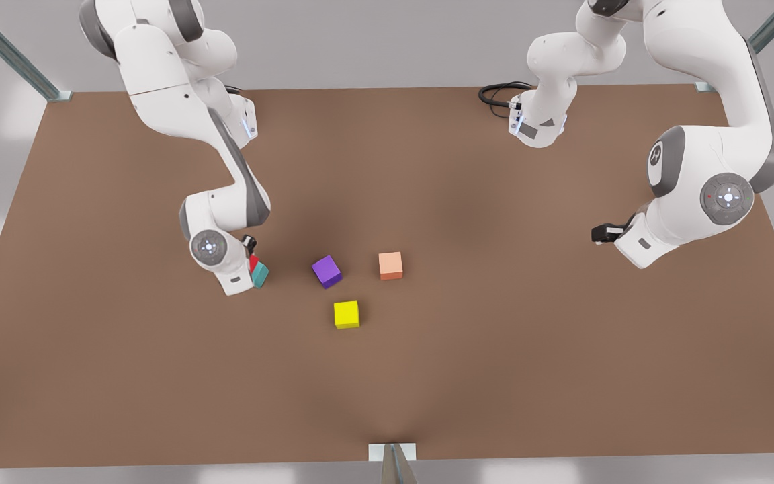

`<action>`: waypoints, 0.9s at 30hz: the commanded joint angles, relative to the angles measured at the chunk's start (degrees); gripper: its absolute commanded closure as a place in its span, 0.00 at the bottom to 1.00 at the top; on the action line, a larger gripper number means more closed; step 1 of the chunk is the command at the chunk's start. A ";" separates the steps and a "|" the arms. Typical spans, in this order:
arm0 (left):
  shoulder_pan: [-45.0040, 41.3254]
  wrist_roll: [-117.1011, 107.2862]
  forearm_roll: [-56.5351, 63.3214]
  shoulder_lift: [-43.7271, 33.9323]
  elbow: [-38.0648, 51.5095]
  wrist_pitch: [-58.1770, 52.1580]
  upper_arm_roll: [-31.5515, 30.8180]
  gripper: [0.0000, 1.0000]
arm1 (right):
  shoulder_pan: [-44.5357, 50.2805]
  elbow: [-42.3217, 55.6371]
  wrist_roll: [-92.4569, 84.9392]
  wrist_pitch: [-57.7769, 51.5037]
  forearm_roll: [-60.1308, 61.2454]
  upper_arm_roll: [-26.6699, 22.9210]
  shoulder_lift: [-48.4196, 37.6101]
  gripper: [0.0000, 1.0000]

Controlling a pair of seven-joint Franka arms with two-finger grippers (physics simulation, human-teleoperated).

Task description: Pick up red wooden cube and pass to hand red wooden cube and place in blue wooden cube

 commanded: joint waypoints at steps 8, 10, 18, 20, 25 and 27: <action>0.01 -0.24 0.08 0.03 0.73 -0.11 -0.02 0.00 | 0.55 -0.60 25.25 3.80 0.78 0.09 0.47 0.00; 0.01 -0.24 0.08 0.11 0.73 -0.11 -0.02 0.00 | 0.55 -0.60 25.25 4.06 1.04 0.09 0.73 0.00; -0.08 -0.24 0.08 0.47 0.73 -0.02 -0.02 0.00 | 0.47 0.63 24.54 3.09 1.66 0.18 -0.32 0.00; 0.01 -0.24 0.08 0.47 0.73 -0.11 -0.02 0.00 | 0.55 2.65 24.10 -0.51 4.12 0.27 -0.85 0.00; -0.08 -0.24 -0.10 0.47 1.52 -0.02 -0.02 0.00 | 0.55 13.02 27.87 -12.28 9.74 1.06 -1.99 0.00; -0.34 -0.24 -0.10 0.47 1.52 1.12 -0.02 0.00 | -0.33 21.99 55.02 -21.78 9.04 0.19 -0.59 0.00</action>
